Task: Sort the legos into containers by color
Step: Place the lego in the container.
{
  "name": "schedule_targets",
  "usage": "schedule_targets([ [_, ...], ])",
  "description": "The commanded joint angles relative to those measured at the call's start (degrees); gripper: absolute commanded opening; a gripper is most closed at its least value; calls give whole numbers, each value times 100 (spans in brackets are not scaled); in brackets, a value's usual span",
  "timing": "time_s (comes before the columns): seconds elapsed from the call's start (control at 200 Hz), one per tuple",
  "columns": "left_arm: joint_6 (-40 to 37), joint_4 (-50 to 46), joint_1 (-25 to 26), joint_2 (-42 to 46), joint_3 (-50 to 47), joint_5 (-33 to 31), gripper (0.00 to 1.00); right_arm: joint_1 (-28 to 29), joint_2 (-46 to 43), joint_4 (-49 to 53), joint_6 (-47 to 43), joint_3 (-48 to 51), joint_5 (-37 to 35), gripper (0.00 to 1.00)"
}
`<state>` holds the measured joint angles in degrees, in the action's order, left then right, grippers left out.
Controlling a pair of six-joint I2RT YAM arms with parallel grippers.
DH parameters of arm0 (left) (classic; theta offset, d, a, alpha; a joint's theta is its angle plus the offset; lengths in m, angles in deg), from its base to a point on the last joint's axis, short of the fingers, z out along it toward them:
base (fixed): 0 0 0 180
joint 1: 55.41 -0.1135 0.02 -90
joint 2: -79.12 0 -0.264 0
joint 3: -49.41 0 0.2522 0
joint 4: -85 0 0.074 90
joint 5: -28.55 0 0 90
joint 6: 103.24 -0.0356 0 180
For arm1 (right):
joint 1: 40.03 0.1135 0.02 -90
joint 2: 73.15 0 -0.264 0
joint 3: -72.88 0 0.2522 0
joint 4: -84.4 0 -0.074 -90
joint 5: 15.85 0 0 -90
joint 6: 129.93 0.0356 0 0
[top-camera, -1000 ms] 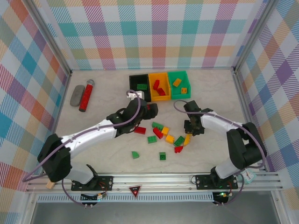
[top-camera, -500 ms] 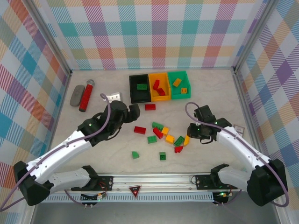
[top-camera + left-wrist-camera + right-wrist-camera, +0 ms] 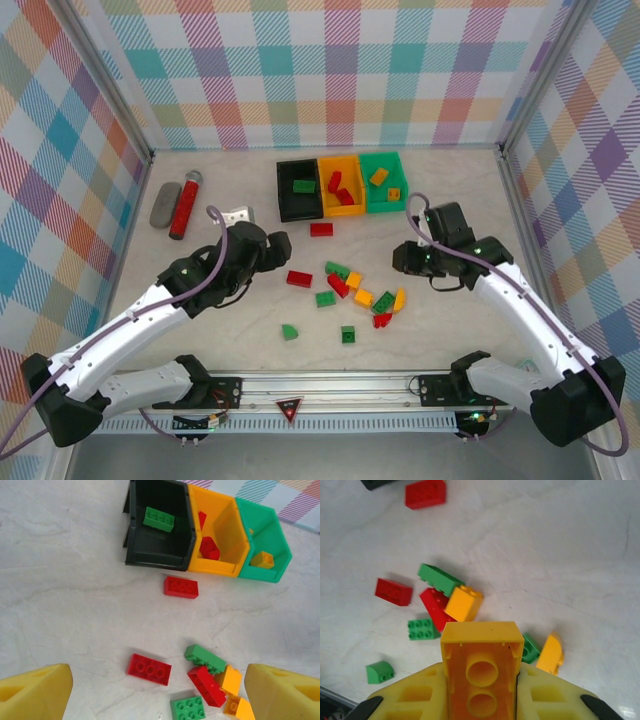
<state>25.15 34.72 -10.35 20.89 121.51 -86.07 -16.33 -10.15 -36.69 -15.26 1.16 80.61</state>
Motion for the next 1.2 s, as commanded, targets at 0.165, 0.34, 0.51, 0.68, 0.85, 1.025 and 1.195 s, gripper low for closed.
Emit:
schedule_targets([
  [0.165,159,-809,-40,243,215,-69,89,38,920,-29,-597,-1161,-30,24],
  [0.34,159,-1206,-33,365,345,39,89,-5,1503,-271,-810,-1793,-541,25],
  [0.51,-39,-1307,-34,382,376,-168,89,-89,2361,-352,-813,-2581,-585,26],
  [0.68,-714,-988,-52,-24,450,-636,89,-279,3509,-303,-913,-3600,-795,25],
  [0.85,-1222,-356,-246,-503,326,-941,89,-545,4950,125,-846,-5119,-661,28],
  [1.025,-1814,538,-736,-907,184,-547,89,-767,6597,879,-811,-7218,-574,42],
  [1.195,-2119,915,-1196,-1428,227,-34,89,-824,7333,1212,-746,-8148,-173,51],
])
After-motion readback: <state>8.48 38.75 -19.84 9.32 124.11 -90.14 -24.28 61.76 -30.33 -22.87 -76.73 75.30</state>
